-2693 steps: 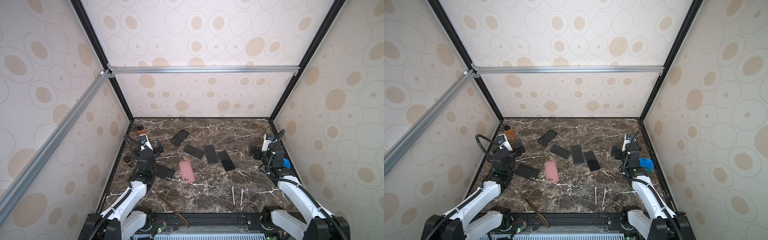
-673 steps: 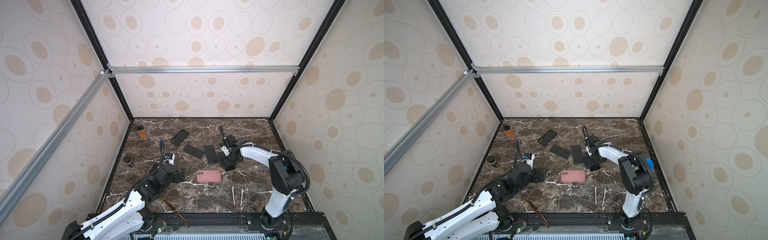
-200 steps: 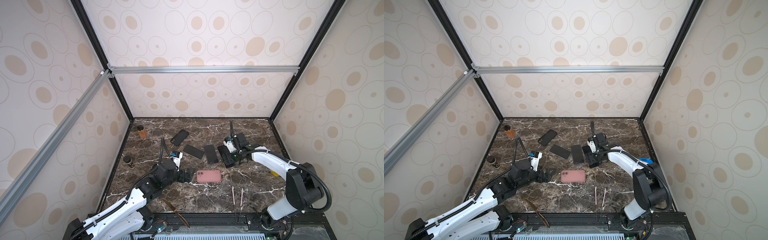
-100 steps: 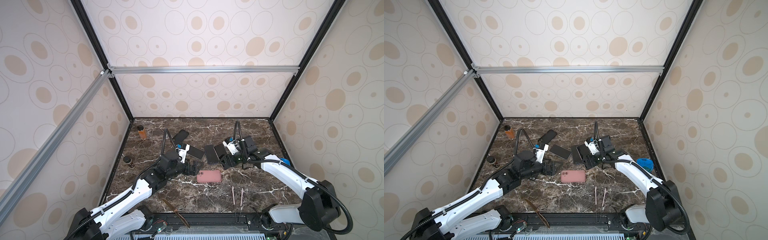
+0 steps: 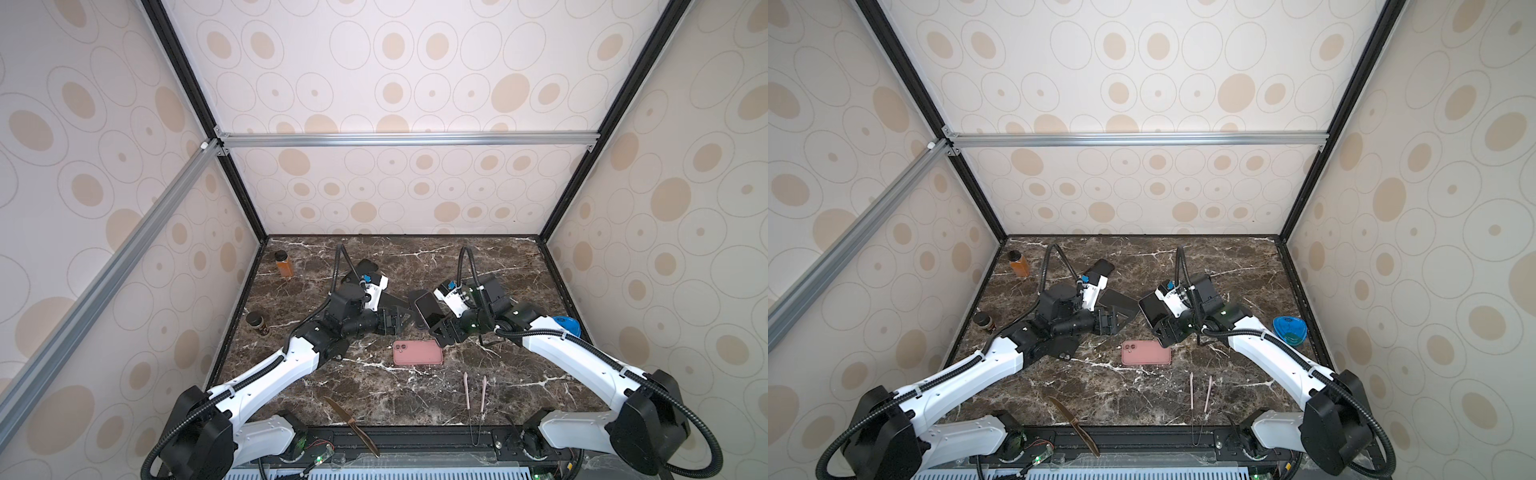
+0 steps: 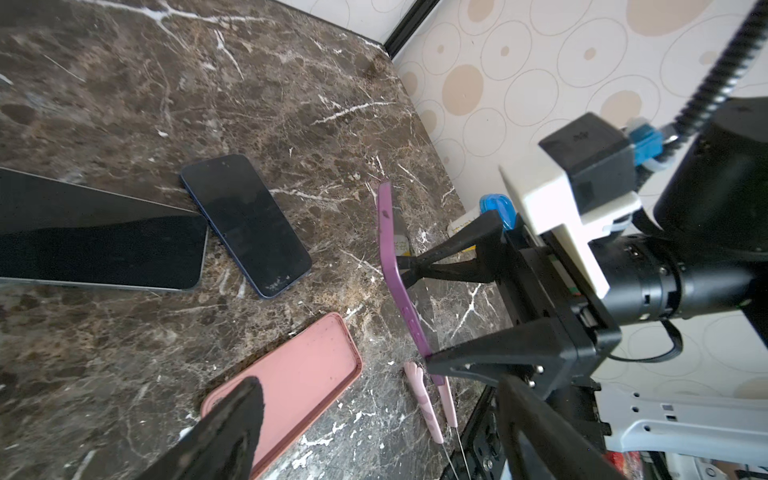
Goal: Put the phone into the phone case
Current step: 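Lift the purple-edged phone with the right gripper while the left gripper rises, then bring the held phone to the left gripper and grasp its edge with it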
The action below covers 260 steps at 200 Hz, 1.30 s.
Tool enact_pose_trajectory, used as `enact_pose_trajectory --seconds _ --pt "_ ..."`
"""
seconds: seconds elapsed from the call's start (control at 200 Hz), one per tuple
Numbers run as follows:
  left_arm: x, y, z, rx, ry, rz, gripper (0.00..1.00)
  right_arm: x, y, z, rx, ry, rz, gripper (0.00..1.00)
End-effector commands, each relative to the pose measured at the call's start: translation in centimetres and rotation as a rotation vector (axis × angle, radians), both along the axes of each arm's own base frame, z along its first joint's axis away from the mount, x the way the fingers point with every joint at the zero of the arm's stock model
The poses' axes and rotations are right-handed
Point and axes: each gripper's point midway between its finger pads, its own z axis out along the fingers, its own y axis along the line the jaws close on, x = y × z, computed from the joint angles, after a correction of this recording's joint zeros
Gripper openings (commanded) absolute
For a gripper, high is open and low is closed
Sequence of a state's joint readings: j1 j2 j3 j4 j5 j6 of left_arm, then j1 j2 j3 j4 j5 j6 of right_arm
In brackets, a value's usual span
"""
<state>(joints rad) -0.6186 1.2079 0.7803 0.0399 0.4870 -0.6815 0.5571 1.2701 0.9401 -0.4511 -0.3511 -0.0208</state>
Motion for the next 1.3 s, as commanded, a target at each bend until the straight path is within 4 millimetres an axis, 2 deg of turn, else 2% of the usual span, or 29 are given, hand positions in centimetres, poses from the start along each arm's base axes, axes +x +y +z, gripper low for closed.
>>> enact_pose_trajectory --seconds 0.0,0.15,0.35,0.83,1.295 --pt "0.6 -1.0 3.0 -0.078 -0.031 -0.034 0.84 -0.2 0.5 2.3 0.022 -0.076 0.029 0.07" --pt "1.0 -1.3 3.1 -0.086 -0.021 -0.037 0.80 -0.5 0.7 2.8 0.027 -0.092 0.046 0.07" --pt "1.4 -1.8 3.2 -0.105 -0.006 -0.055 0.71 -0.9 1.2 2.4 0.009 -0.085 0.070 0.07" --pt "1.8 -3.3 2.9 -0.134 0.039 -0.114 0.37 -1.2 1.7 2.5 -0.006 -0.101 0.087 0.07" --pt "1.8 -3.5 2.2 -0.144 0.066 -0.125 0.19 -0.9 1.7 2.3 -0.036 -0.134 0.081 0.07"
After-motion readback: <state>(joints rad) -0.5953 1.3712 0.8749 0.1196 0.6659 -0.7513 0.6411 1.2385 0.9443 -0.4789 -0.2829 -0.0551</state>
